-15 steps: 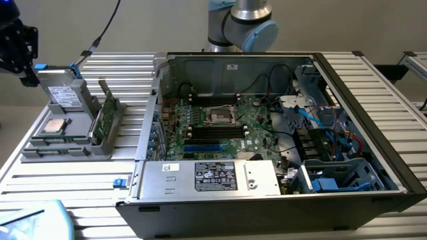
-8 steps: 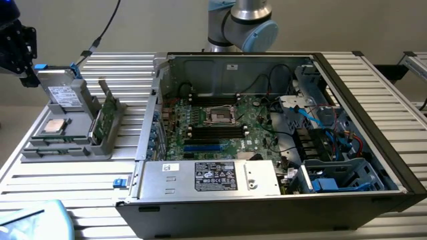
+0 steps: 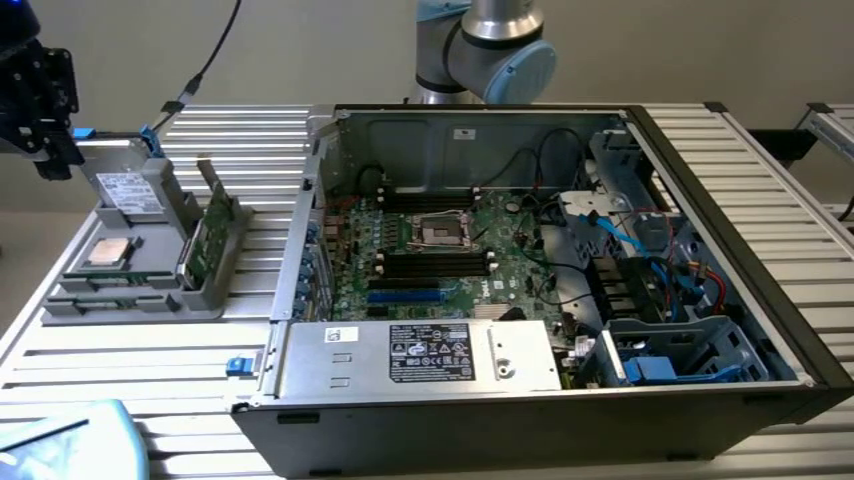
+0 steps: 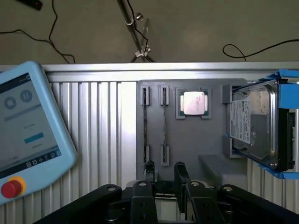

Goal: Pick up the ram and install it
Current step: 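Pick up the ram and move it above insertion slot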

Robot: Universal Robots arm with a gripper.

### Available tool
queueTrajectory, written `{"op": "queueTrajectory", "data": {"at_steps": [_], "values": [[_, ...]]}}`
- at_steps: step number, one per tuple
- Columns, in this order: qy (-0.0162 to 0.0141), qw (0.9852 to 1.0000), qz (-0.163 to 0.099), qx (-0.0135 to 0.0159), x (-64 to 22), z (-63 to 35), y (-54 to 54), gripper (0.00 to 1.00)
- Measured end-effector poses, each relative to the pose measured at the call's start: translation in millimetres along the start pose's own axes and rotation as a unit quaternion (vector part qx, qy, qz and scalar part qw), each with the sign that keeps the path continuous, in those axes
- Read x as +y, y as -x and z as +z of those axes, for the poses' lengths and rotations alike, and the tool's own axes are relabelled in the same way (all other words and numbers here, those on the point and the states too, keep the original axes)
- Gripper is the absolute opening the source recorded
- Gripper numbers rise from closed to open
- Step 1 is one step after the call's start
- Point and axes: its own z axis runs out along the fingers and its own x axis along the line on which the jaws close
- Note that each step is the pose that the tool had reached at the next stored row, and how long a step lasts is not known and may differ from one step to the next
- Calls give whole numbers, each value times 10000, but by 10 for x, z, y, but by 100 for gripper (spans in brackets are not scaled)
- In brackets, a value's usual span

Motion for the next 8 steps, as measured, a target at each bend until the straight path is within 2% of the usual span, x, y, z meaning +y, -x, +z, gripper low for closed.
{"op": "queueTrajectory", "data": {"at_steps": [4, 8], "values": [[-1, 10000, -7, 1, 0, 68, -24, 31], [-3, 10000, -22, -5, 5, 145, -111, 31]]}}
